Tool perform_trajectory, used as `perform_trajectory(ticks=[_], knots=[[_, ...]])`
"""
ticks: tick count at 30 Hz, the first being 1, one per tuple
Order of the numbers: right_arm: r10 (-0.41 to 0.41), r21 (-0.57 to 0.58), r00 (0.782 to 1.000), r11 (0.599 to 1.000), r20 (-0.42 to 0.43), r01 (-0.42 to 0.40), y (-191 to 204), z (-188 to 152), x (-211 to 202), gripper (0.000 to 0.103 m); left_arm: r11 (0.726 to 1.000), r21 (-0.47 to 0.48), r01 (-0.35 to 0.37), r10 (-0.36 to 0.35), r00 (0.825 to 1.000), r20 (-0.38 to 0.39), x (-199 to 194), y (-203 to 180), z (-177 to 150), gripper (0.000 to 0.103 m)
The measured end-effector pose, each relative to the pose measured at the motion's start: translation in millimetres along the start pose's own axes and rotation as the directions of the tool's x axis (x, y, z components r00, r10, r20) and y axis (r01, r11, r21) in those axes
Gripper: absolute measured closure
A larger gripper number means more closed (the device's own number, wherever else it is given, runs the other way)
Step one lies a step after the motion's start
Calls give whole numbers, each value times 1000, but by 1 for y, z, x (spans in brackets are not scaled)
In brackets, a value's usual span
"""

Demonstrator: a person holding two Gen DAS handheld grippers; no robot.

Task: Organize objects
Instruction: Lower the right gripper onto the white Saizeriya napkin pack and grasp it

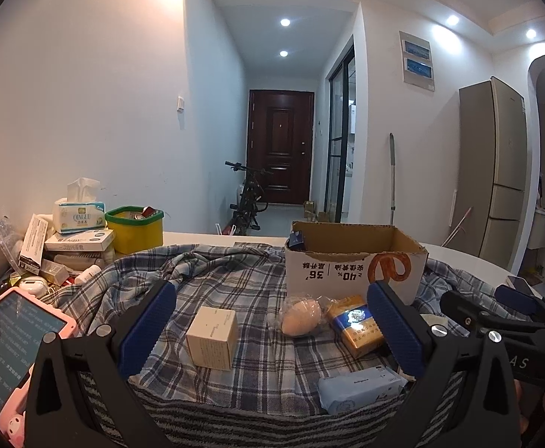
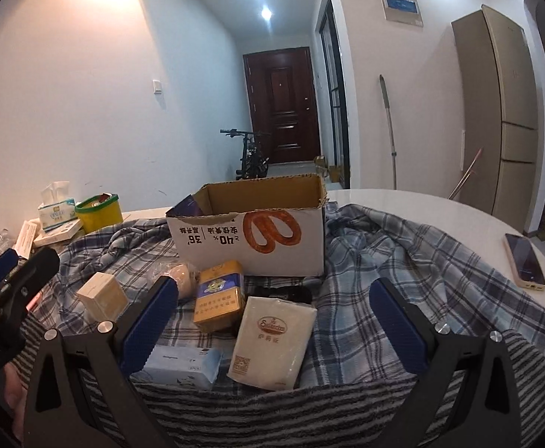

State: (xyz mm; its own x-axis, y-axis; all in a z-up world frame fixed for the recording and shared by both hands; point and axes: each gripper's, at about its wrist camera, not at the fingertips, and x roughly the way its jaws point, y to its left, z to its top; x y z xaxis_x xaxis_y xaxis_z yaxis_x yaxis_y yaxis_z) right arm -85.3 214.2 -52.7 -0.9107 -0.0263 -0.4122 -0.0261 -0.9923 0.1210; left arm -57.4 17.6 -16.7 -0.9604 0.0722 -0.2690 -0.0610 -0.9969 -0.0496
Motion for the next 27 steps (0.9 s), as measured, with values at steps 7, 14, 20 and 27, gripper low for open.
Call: perform_trajectory(ticks=[7, 14, 20, 27], knots=[[-5, -9, 996, 1000, -84, 4, 2, -8, 23, 4, 1000, 3, -12, 12, 998, -54, 12, 0, -3, 0], [4, 22, 982, 1000, -188, 0, -2, -12, 46, 8, 1000, 12, -12, 13, 998, -62, 12, -3, -5, 0], [15, 36, 972, 999, -236, -7, -4, -15, 56, 10, 1000, -11, -5, 4, 997, -71, 13, 3, -6, 0], [6, 37, 960, 999, -279, 4, -6, -18, 65, 19, 1000, -13, -4, 3, 998, -69, 12, 4, -6, 0]])
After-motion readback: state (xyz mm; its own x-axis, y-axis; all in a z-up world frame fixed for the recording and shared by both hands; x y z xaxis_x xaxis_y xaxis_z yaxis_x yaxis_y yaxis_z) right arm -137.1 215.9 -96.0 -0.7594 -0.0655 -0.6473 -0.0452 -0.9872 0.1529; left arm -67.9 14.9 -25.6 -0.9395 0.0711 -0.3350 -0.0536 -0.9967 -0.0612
